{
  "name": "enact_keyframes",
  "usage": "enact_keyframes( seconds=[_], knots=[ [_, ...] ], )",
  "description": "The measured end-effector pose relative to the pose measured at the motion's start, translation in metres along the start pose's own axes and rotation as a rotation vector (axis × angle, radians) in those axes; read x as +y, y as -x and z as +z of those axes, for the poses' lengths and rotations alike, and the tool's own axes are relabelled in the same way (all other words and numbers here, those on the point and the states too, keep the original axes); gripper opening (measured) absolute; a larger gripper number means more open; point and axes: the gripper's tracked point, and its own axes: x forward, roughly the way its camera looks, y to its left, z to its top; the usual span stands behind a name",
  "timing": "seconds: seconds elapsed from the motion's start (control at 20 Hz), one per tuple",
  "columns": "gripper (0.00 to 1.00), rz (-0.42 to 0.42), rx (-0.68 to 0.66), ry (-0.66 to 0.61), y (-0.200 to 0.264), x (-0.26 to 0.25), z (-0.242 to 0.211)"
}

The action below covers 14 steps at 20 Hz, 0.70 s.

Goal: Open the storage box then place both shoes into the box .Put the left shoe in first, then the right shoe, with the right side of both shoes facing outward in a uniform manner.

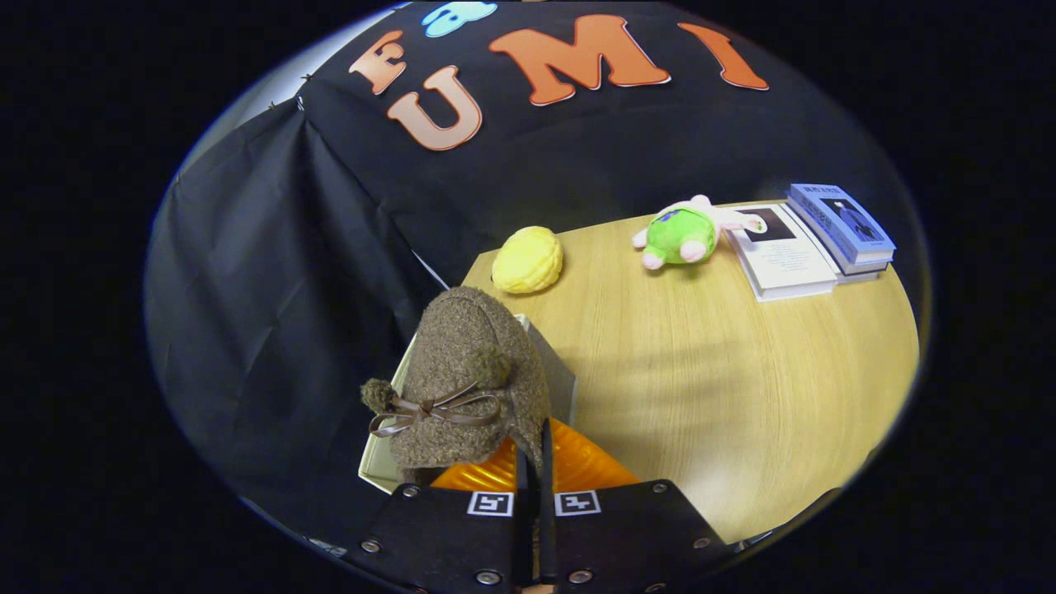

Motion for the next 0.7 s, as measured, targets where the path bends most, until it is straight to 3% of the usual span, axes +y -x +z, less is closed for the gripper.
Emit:
enact_keyframes(
  seconds=[0.25,0.7],
  knots=[
    [0.04,0.069,0.023,0.002,-0.021,0.054,0.001],
    [0.04,-0.008,0.118,-0.019,-0.073,0.068,-0.022]
  ],
)
